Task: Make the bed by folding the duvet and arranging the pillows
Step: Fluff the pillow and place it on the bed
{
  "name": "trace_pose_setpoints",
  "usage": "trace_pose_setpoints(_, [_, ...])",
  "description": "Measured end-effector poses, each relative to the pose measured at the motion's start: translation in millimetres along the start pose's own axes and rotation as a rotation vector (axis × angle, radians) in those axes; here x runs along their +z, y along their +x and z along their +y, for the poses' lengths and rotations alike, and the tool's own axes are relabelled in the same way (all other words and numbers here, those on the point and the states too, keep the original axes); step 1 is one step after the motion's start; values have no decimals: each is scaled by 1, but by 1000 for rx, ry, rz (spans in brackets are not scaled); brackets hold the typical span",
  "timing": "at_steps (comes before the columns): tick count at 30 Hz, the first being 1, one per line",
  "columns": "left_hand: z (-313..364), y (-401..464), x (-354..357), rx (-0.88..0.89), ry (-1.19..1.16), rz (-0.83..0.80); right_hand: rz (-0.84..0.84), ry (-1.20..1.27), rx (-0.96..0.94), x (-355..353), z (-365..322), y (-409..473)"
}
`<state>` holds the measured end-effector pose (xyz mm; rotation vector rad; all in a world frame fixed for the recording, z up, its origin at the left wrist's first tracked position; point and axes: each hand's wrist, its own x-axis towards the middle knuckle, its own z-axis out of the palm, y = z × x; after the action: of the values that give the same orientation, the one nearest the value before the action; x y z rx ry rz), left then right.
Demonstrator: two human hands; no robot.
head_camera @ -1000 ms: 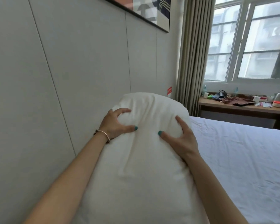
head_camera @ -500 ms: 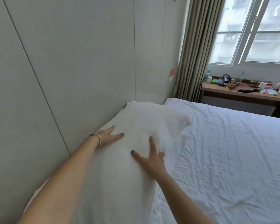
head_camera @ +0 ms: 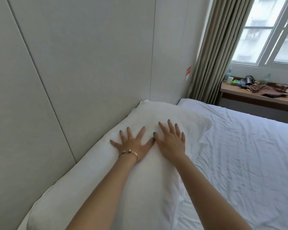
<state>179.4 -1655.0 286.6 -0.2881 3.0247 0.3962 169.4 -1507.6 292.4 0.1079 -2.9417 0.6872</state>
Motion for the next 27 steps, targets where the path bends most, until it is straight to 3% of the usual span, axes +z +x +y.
trace_pose_setpoints(3, [-4,7,29,-39,37,27,-166,-163,-12,25,19,25])
trace_pose_setpoints(10, [-3,17,69,-65,117,-51,-267,-229,11,72,47,28])
trace_pose_setpoints(16, [14,44,46,-147,19,-61,88,-222,-130,37,38,95])
trace_pose_setpoints(22, [35,105,31,-302,-43,-38,-287,-298,-144,40,51,207])
trace_pose_setpoints(27, [38,126,75,-315,23,-36,-385,-336,-141,78,83,214])
